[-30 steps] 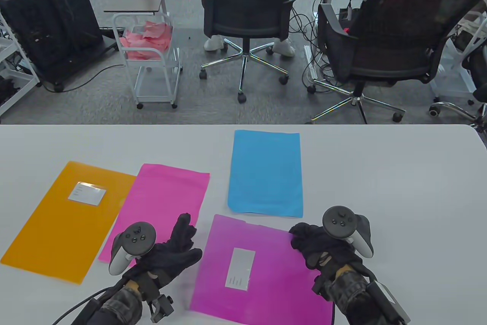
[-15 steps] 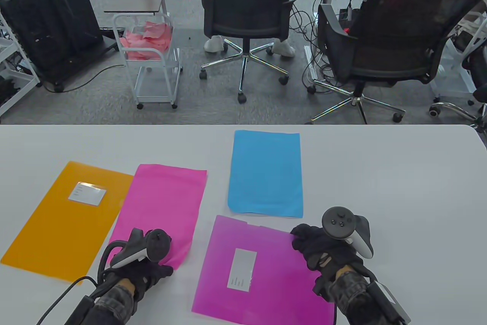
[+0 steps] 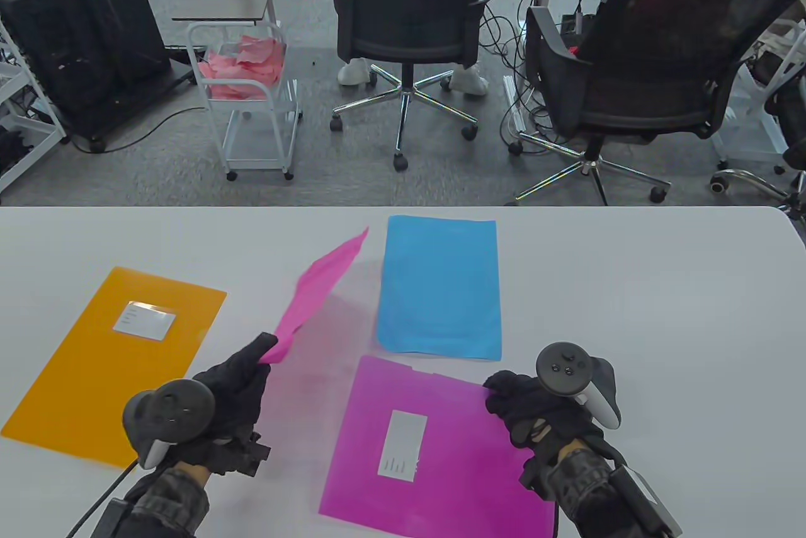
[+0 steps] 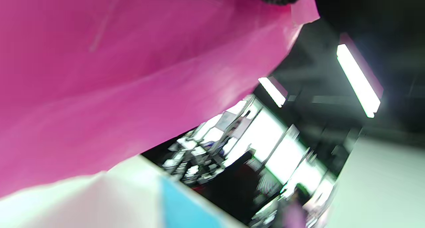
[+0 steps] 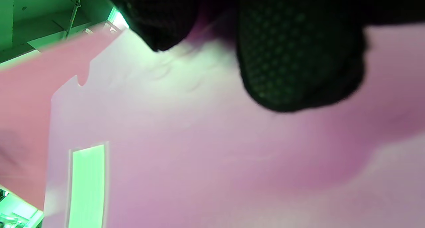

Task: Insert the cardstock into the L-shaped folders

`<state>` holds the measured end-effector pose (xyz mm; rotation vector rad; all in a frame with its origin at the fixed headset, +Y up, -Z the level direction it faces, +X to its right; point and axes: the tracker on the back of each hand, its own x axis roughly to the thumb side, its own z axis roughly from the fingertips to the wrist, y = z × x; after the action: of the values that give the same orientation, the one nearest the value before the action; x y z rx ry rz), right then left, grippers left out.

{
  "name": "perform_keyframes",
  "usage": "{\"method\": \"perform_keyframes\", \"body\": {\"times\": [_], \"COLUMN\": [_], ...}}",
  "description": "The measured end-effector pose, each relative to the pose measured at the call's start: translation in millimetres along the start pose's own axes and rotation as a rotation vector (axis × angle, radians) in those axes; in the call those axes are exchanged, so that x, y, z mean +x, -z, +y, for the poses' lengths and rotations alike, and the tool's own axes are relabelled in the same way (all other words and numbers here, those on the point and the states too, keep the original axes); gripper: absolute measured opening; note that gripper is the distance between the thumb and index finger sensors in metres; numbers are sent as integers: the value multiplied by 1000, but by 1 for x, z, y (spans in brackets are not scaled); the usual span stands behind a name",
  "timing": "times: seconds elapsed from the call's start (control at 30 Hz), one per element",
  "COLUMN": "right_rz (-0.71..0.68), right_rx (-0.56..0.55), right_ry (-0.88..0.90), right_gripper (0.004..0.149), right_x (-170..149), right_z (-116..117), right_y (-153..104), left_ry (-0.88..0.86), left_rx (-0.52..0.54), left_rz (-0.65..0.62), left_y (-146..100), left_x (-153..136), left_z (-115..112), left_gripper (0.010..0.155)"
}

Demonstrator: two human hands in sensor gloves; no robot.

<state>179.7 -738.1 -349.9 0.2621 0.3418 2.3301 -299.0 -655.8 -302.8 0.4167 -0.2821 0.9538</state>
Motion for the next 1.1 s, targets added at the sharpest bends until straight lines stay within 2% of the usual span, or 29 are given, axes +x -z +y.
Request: {"method": "perform_keyframes", "body": {"times": [0.13,0.2,0.23,0.33,0.4,0.5,0.67,0.77,0.83,0.9,1.0,1.1], "right_rz": [-11,-11,-12,-10,-5,-2,9,9,8,5,6,1], "right_rx": [-20,-20,-19,-14,-10,-10,1,-1,-4,-7,-6,-5], "right_ry": [2,-2,-2,-5,-7,-7,-7,-8,-6,-3,-3,1], "right_gripper": [44,44,44,44,45,44,44,44,45,44,45,44], "right_x": [1,1,1,1,1,1,-1,-1,-1,-1,-1,-1], "right_z": [-1,-1,-1,0,0,0,1,0,0,0,0,0], "right_y": [-1,-1,0,0,0,-1,0,-1,-1,-1,-1,-1], "left_ry": [-292,-423,-479,-609,-628,-593,-535,-587,-618,-647,-762,-819], "left_rx": [42,27,17,-63,-109,-61,-105,-118,-100,-68,-11,-39], "left_rz": [142,195,272,412,420,401,260,163,130,138,199,303], "left_y": [-5,-6,-8,-13,-16,-13,-2,3,4,2,-5,-13], "left_x": [-32,-52,-65,-94,-107,-103,-69,-47,-43,-48,-71,-95], "left_z": [26,33,36,33,33,39,44,50,57,64,71,65], "left_gripper": [48,48,48,48,48,47,47,47,47,47,47,47]}}
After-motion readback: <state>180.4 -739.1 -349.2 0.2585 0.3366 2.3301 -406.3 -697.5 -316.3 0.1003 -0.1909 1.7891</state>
